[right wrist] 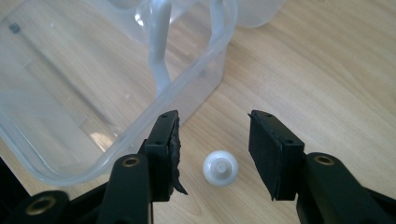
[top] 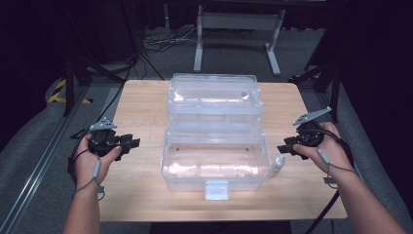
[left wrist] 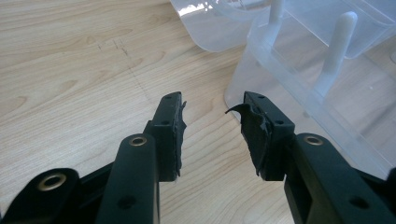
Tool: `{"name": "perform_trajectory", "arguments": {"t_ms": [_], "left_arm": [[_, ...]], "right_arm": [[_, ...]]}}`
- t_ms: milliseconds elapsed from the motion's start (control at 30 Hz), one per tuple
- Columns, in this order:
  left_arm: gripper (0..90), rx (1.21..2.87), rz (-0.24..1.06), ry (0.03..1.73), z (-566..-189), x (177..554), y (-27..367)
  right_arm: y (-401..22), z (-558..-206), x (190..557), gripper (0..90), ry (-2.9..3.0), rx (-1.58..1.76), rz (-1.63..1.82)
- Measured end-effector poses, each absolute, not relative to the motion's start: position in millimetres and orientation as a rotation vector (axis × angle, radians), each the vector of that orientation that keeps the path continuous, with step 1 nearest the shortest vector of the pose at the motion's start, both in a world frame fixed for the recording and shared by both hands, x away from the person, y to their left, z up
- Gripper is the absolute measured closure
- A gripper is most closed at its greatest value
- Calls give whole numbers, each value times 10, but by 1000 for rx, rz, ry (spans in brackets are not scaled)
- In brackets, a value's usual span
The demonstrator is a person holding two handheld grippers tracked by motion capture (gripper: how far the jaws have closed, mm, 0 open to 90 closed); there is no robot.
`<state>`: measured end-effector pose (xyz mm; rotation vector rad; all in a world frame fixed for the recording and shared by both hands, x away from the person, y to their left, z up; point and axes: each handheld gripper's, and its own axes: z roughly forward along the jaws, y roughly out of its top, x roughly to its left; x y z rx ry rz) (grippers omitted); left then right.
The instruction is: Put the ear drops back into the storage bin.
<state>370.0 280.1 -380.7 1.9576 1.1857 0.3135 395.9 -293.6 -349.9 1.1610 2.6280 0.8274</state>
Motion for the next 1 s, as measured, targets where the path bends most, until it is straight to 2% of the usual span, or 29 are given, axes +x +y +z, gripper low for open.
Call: {"name": "perform_trajectory", "arguments": {"t_ms": [567,1000], "left_arm": [[594,1961,312,1184,-3818,3707,2793],[594,1962,313,1180,-3816,3706,2797]], "right_arm": [[-2921,-3800,3957,534,2689,1187,675],[-2897,-3959,3991,621,2732,1137,564]]}}
